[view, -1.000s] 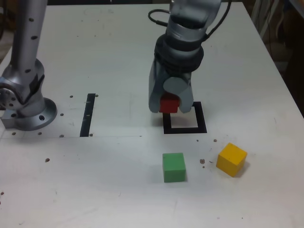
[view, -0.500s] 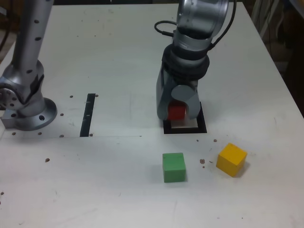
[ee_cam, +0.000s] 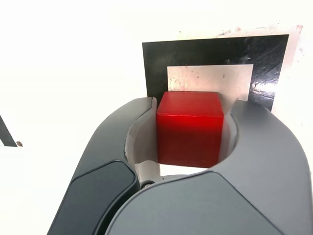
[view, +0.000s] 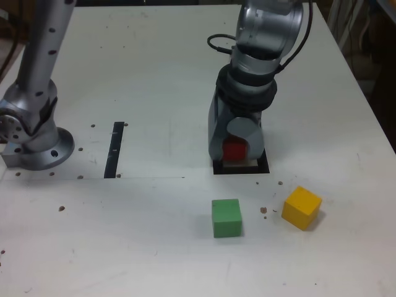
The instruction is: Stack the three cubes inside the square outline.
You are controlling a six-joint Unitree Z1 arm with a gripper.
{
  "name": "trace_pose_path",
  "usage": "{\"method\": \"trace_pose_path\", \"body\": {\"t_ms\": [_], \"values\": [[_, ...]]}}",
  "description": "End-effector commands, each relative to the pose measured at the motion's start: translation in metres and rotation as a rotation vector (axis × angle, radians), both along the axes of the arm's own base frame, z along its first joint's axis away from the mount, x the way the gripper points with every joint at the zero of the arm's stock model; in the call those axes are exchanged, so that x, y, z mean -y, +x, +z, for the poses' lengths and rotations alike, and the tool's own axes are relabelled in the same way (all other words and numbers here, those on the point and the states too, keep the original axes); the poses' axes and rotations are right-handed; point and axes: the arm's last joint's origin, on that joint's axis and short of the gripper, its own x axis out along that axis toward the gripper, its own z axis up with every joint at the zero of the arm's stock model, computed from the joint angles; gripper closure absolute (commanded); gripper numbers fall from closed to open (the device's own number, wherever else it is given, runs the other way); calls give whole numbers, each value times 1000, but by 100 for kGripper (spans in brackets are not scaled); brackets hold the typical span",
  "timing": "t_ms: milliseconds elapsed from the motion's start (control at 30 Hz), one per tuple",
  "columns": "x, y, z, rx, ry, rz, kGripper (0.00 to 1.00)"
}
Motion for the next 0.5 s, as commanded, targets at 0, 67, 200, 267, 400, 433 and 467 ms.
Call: {"method": "trace_pose_path", "body": {"t_ms": [0, 67, 200, 267, 400, 433, 467], "values": [[-1, 3, -4, -13, -2, -1, 10], [0, 4, -6, -23, -2, -2, 3], [0, 5, -3, -31, 6, -4, 1], [-1, 4, 3, -31, 13, -5, 1], [0, -2, 21, -22, 23, -7, 1], [1, -4, 26, -19, 25, -9, 1], [3, -6, 32, -15, 27, -12, 1]]}}
